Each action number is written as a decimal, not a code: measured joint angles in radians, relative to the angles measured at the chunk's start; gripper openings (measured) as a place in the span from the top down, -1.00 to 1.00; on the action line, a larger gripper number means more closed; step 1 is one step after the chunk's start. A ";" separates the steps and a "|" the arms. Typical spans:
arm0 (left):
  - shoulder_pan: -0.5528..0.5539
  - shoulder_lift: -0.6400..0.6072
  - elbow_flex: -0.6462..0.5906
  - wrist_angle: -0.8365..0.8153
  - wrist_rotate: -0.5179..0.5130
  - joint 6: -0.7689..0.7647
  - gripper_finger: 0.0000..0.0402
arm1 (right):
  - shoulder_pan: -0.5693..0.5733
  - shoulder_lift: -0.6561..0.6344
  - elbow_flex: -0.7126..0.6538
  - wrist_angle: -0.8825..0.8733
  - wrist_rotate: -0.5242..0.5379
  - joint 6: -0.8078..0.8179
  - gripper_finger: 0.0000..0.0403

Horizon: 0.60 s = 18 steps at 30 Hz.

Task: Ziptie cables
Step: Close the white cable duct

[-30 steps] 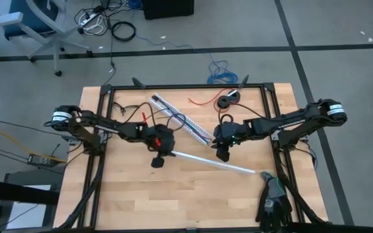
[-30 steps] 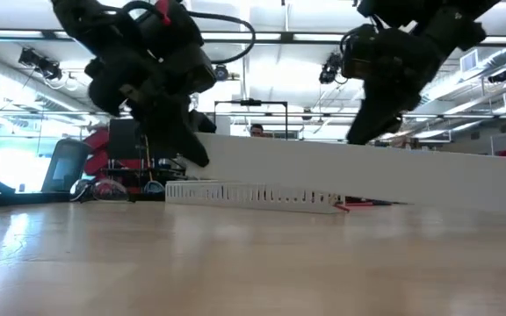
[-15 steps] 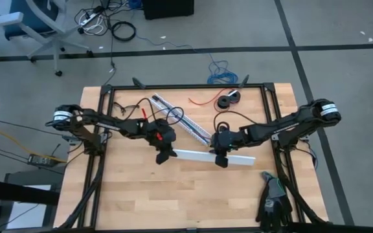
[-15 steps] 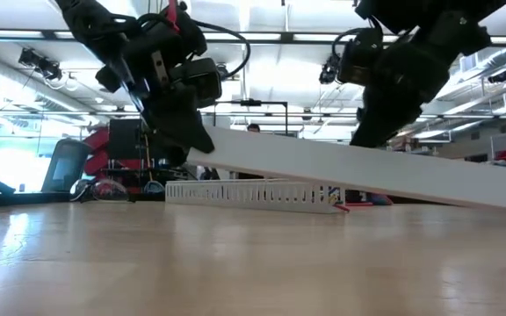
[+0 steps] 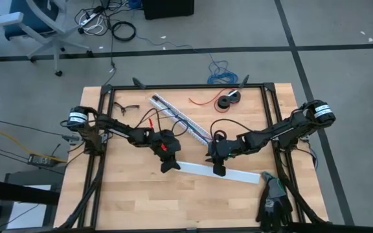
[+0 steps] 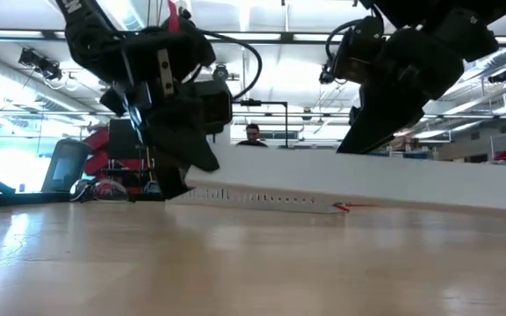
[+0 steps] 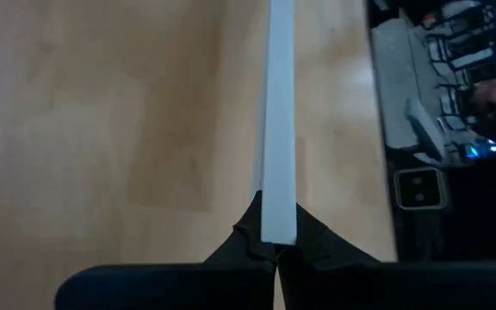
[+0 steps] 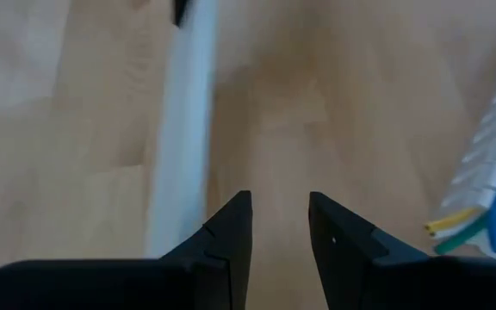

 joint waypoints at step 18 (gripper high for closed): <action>-0.004 0.048 -0.003 0.016 -0.231 0.016 0.37 | 0.070 -0.001 0.000 0.020 0.001 0.053 0.48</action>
